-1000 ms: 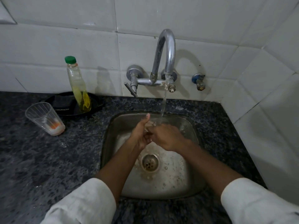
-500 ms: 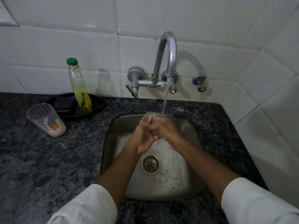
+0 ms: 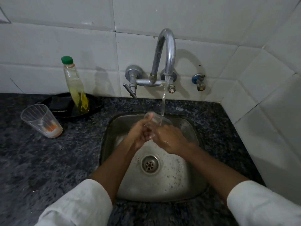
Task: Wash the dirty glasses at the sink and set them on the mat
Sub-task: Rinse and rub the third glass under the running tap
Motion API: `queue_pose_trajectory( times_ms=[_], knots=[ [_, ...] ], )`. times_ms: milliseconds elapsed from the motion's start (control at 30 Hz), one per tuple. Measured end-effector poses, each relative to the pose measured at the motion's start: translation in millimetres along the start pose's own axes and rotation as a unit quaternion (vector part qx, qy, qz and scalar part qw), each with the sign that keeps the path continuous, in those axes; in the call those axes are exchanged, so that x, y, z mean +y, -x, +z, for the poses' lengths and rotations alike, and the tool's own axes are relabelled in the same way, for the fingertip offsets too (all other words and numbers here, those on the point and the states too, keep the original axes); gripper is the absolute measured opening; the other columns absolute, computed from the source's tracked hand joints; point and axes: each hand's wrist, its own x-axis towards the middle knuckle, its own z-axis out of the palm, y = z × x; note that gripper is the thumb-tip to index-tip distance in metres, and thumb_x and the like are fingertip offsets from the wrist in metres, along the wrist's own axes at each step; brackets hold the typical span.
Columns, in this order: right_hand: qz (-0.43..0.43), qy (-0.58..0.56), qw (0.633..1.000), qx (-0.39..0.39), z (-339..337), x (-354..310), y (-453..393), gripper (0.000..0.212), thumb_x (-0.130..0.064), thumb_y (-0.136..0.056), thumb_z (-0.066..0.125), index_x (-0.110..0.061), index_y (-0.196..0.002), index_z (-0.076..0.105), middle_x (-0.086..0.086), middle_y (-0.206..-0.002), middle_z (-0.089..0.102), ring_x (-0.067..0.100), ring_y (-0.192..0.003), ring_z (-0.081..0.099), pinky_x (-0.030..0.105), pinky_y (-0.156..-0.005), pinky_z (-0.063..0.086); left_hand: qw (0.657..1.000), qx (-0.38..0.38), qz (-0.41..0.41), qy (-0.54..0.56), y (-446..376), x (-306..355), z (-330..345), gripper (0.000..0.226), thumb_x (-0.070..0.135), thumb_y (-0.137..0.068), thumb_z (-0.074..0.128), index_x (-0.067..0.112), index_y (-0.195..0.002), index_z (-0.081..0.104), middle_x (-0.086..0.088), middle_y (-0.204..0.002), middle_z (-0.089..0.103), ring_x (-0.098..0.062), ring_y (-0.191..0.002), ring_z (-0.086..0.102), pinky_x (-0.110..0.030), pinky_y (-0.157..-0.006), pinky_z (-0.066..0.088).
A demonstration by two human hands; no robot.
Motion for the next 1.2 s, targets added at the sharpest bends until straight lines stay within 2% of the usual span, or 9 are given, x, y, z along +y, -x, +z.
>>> queue_pose_trajectory(
  times_ms=[167, 367, 500, 600, 700, 833, 933, 1033, 1200],
  knots=[
    [0.146, -0.437, 0.88, 0.117, -6.0, -20.3, -10.3, 0.021, -0.013, -0.095, 0.05, -0.008, -0.096, 0.07, 0.011, -0.089, 0.072, 0.024, -0.08, 0.071, 0.027, -0.059, 0.05, 0.985, -0.072, 0.043, 0.151, 10.8, -9.2, 6.9, 0.029, 0.028, -0.094, 0.057, 0.004, -0.104, 0.07, -0.019, -0.095, 0.069, -0.024, -0.077, 0.07, -0.032, -0.06, 0.06],
    [0.033, -0.063, 0.997, -0.018, 0.9, 4.3, -0.7, 0.025, -0.027, -0.091, 0.048, -0.017, -0.11, 0.06, 0.011, -0.106, 0.067, 0.03, -0.094, 0.065, 0.041, -0.076, 0.054, 0.998, 0.021, -0.011, -0.059, 2.1, -5.3, -1.0, 0.067, 0.054, -0.081, 0.07, 0.005, -0.126, 0.063, -0.017, -0.104, 0.07, -0.024, -0.086, 0.068, -0.036, -0.078, 0.057],
    [0.196, -0.507, 0.833, 0.104, -1.2, -22.2, -16.9, 0.02, -0.019, -0.093, 0.055, -0.008, -0.095, 0.07, 0.014, -0.088, 0.069, 0.025, -0.076, 0.068, 0.036, -0.063, 0.054, 0.986, -0.061, 0.043, 0.152, 7.4, -15.4, 3.4, 0.04, 0.037, -0.098, 0.052, 0.004, -0.101, 0.074, -0.016, -0.097, 0.072, -0.022, -0.082, 0.069, -0.032, -0.074, 0.059],
    [0.016, -0.116, 0.993, 0.034, 0.9, -15.6, -9.7, 0.02, -0.024, -0.089, 0.049, -0.016, -0.103, 0.061, 0.008, -0.094, 0.067, 0.026, -0.088, 0.067, 0.036, -0.064, 0.051, 0.994, -0.022, 0.033, 0.102, -0.3, -4.4, -0.3, 0.048, 0.048, -0.089, 0.065, 0.003, -0.103, 0.073, -0.016, -0.099, 0.069, -0.023, -0.085, 0.068, -0.033, -0.076, 0.056],
    [0.026, 0.004, 0.999, -0.042, -2.6, -6.7, -8.6, 0.022, -0.026, -0.089, 0.051, -0.019, -0.109, 0.059, 0.008, -0.103, 0.066, 0.029, -0.095, 0.063, 0.036, -0.068, 0.046, 0.999, -0.02, -0.016, 0.021, 1.2, -3.9, -3.5, 0.066, 0.058, -0.086, 0.063, 0.0, -0.115, 0.07, -0.02, -0.11, 0.067, -0.029, -0.096, 0.067, -0.038, -0.083, 0.054],
    [0.216, -0.548, 0.804, 0.078, -5.5, -23.8, -17.4, 0.017, -0.015, -0.092, 0.057, -0.01, -0.095, 0.073, 0.009, -0.083, 0.072, 0.023, -0.072, 0.069, 0.027, -0.055, 0.051, 0.983, -0.052, 0.045, 0.169, 8.7, -11.1, -6.1, 0.031, 0.029, -0.096, 0.056, 0.005, -0.113, 0.065, -0.02, -0.108, 0.067, -0.027, -0.09, 0.067, -0.037, -0.08, 0.054],
    [0.055, -0.191, 0.98, 0.011, -3.1, -16.7, -7.3, 0.023, -0.016, -0.095, 0.05, -0.006, -0.111, 0.063, 0.016, -0.097, 0.067, 0.033, -0.086, 0.067, 0.037, -0.063, 0.051, 0.997, 0.022, 0.028, 0.069, 4.2, 1.2, -8.5, 0.043, 0.037, -0.086, 0.069, 0.002, -0.112, 0.067, -0.018, -0.101, 0.067, -0.022, -0.083, 0.069, -0.032, -0.075, 0.056],
    [0.033, -0.005, 0.999, -0.024, 1.7, -6.0, -5.1, 0.028, -0.025, -0.092, 0.048, -0.02, -0.118, 0.055, 0.01, -0.102, 0.065, 0.03, -0.092, 0.063, 0.038, -0.066, 0.047, 0.997, 0.058, -0.022, -0.043, 7.4, 4.4, -3.9, 0.047, 0.049, -0.087, 0.066, 0.006, -0.106, 0.07, -0.011, -0.087, 0.074, -0.018, -0.074, 0.07, -0.029, -0.066, 0.057],
    [0.199, -0.556, 0.801, 0.094, 8.4, -21.3, -16.0, 0.021, -0.021, -0.094, 0.053, -0.008, -0.087, 0.068, 0.006, -0.073, 0.066, 0.016, -0.067, 0.064, 0.031, -0.059, 0.05, 0.984, -0.049, 0.028, 0.172, 10.7, -14.3, 1.8, 0.033, 0.035, -0.092, 0.06, 0.006, -0.092, 0.074, -0.013, -0.089, 0.072, -0.022, -0.075, 0.069, -0.034, -0.066, 0.057]
  ],
)
